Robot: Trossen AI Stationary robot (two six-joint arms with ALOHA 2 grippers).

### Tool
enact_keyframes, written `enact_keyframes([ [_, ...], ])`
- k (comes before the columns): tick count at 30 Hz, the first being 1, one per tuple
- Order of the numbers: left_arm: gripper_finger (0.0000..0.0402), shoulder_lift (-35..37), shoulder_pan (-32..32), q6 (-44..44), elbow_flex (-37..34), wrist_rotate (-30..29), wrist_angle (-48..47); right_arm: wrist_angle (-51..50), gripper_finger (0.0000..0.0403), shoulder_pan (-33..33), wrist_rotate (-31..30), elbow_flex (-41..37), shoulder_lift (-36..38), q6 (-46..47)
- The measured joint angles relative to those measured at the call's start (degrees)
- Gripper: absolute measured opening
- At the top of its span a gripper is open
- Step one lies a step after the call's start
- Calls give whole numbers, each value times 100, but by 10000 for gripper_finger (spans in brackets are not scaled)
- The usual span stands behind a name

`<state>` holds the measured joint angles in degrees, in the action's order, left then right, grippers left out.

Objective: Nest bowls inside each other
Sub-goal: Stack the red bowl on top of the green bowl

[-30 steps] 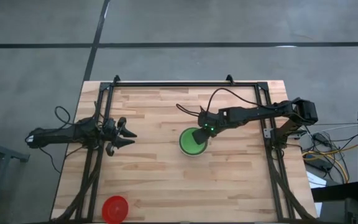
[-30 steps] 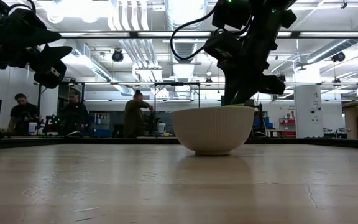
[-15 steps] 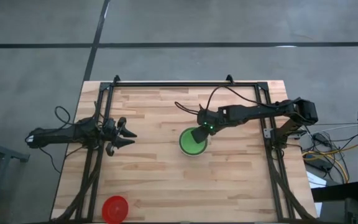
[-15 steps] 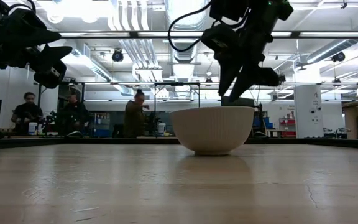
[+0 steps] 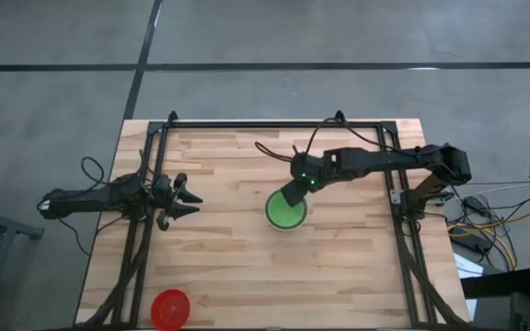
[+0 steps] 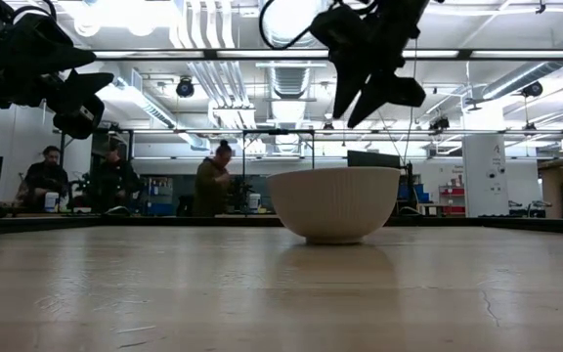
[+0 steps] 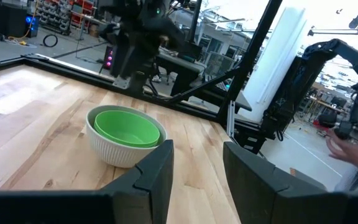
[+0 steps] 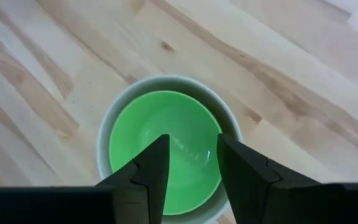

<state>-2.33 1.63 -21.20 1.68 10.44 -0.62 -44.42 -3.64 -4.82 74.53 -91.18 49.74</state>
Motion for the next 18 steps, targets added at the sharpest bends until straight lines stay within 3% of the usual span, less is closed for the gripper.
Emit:
enact_keyframes([
  [18, 145, -2, 0, 0, 2, -1, 0, 19, 132, 156, -604, 182, 864, -396],
])
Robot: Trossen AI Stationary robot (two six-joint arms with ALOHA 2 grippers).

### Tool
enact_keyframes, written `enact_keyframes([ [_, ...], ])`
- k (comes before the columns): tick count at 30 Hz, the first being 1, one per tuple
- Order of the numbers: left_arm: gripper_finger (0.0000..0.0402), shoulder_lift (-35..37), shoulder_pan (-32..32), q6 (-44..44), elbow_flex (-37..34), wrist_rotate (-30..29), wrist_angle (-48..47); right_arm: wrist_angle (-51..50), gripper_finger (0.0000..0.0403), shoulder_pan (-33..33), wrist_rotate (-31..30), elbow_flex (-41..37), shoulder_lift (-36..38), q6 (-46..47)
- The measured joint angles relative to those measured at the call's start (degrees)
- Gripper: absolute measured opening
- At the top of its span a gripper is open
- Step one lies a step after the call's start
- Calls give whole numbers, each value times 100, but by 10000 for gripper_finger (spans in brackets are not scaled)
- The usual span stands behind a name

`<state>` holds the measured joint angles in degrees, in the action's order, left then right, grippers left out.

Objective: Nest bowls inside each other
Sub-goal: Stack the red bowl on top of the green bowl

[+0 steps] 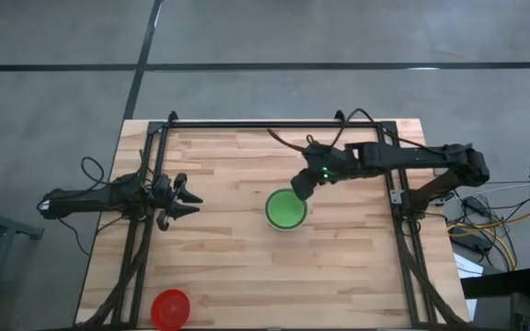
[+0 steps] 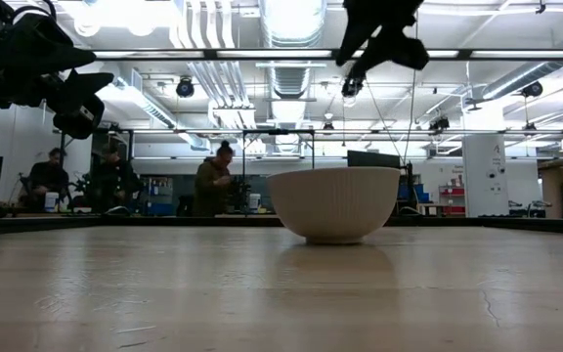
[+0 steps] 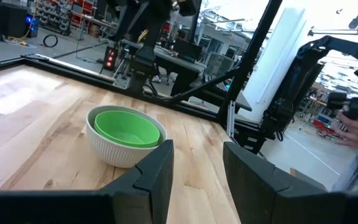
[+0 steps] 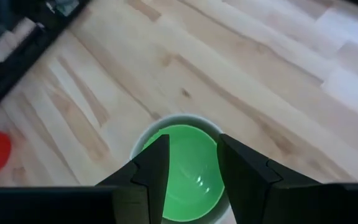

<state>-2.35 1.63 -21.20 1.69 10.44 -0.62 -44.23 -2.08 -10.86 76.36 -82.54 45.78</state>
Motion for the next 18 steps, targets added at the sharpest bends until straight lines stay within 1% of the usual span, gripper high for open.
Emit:
enact_keyframes([
  [6, 145, -2, -2, 1, 0, 0, 2, 18, 132, 193, -310, -12, 355, -255],
  [13, 145, -2, 0, 1, -2, 0, 4, 27, 132, 476, -748, -67, 721, -320],
  [18, 145, -4, -2, 1, -1, 2, 7, 37, 132, 714, -1014, -146, 956, -574],
])
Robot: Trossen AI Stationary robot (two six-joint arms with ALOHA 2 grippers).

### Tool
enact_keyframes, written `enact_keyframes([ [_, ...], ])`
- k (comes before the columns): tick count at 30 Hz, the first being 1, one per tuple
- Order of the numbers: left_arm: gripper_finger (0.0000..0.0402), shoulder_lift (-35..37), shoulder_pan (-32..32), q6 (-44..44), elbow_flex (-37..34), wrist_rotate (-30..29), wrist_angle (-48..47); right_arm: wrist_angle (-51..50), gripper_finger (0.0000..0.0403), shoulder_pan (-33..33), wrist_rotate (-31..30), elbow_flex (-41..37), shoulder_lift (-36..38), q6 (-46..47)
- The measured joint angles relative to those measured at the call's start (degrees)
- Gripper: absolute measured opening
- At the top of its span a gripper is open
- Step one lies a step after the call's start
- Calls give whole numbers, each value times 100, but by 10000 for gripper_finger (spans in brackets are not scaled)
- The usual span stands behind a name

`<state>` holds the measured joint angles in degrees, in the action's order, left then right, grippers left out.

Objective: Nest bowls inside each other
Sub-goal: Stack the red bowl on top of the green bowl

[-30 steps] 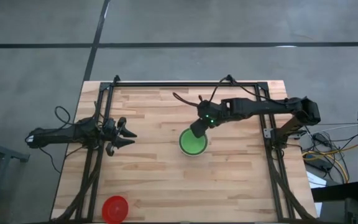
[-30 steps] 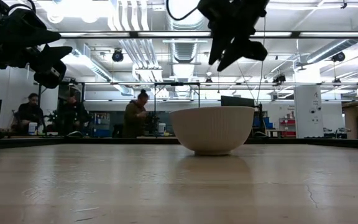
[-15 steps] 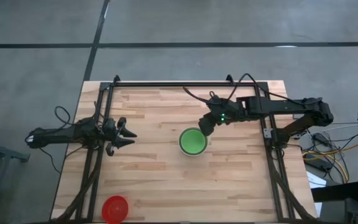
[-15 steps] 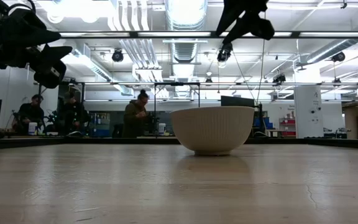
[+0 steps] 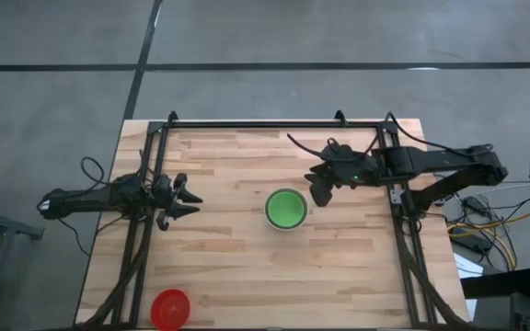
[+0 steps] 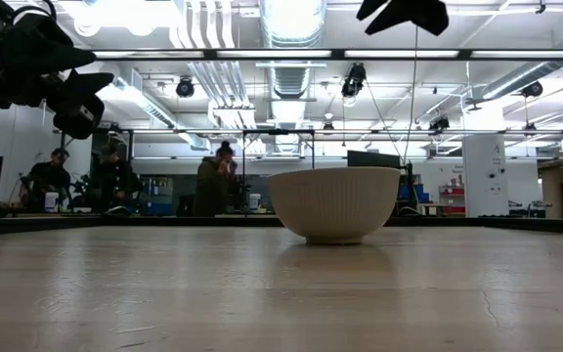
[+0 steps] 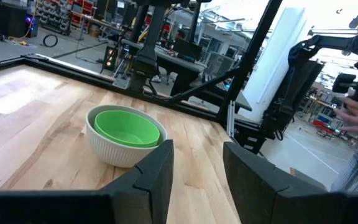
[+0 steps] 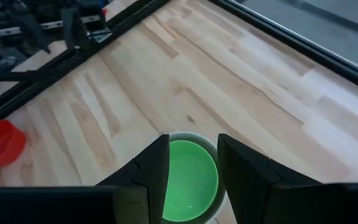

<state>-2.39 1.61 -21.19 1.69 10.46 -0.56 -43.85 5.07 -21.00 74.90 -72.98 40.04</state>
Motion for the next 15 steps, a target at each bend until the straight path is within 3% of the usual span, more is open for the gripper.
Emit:
enact_keyframes([
  [15, 145, -2, 2, -2, -2, 0, 2, 389, 132, 1103, -1224, -553, 869, -130],
])
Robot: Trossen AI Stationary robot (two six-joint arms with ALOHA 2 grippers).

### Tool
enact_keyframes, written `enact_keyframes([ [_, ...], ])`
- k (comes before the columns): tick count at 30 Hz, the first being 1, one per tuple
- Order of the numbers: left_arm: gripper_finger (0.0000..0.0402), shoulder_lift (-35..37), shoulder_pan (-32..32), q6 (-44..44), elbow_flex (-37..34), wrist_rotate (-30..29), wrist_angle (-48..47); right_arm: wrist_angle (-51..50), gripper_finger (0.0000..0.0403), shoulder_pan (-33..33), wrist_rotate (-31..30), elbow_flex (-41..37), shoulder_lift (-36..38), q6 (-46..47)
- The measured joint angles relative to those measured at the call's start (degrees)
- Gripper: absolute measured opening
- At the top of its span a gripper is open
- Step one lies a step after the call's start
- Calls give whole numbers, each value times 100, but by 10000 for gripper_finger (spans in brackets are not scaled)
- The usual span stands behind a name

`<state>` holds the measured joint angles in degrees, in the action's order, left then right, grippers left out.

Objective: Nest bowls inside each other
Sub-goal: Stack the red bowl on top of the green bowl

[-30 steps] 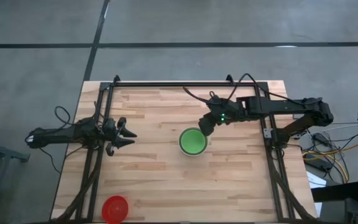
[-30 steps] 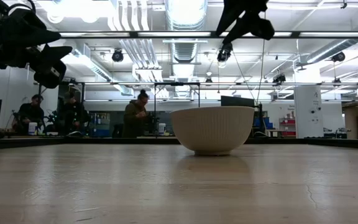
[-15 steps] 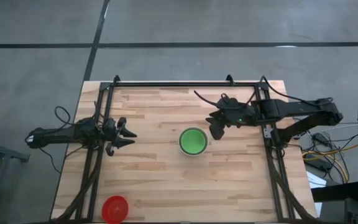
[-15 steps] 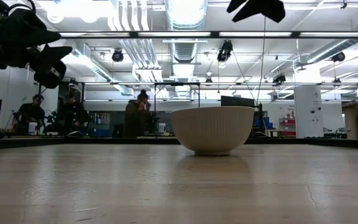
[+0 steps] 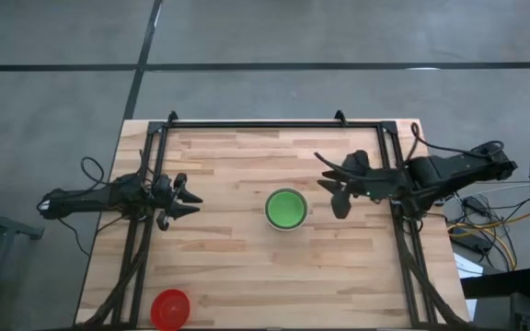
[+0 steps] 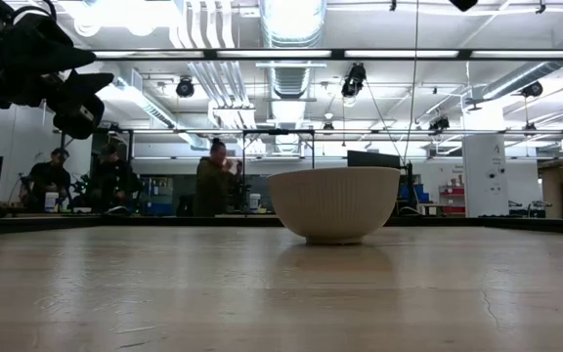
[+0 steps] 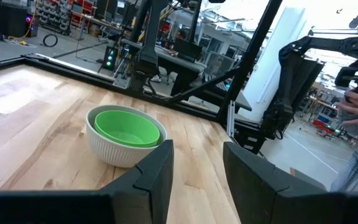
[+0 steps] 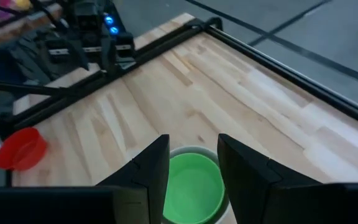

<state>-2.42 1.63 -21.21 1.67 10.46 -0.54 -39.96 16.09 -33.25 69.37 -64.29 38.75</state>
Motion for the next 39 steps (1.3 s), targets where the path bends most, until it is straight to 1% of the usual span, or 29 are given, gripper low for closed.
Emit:
enact_keyframes([
  [4, 145, 0, -1, 2, 1, 0, 0, 453, 132, 167, 3, -532, 460, -7],
  [7, 145, 0, -1, 2, 2, -1, 1, 1027, 132, 251, 59, -1059, 856, -193],
  [13, 145, 0, 0, 1, 1, -2, 0, 2311, 132, 268, 498, -2133, 1593, -621],
  [19, 145, 0, -2, 2, 0, 0, 2, 3021, 132, 282, 808, -2958, 2248, -1071],
  [23, 145, 0, 0, 2, 0, -1, 0, 3251, 132, 280, 839, -3426, 2704, -1338],
  [27, 145, 0, 0, 2, 2, 0, 2, 3255, 132, 280, 843, -3804, 3178, -1245],
  [30, 145, 0, 0, 2, 2, 0, 2, 3271, 132, 280, 910, -4028, 3512, -1565],
  [39, 145, 0, -2, 0, 2, 0, 2, 3261, 132, 280, 976, -4596, 4372, -1373],
])
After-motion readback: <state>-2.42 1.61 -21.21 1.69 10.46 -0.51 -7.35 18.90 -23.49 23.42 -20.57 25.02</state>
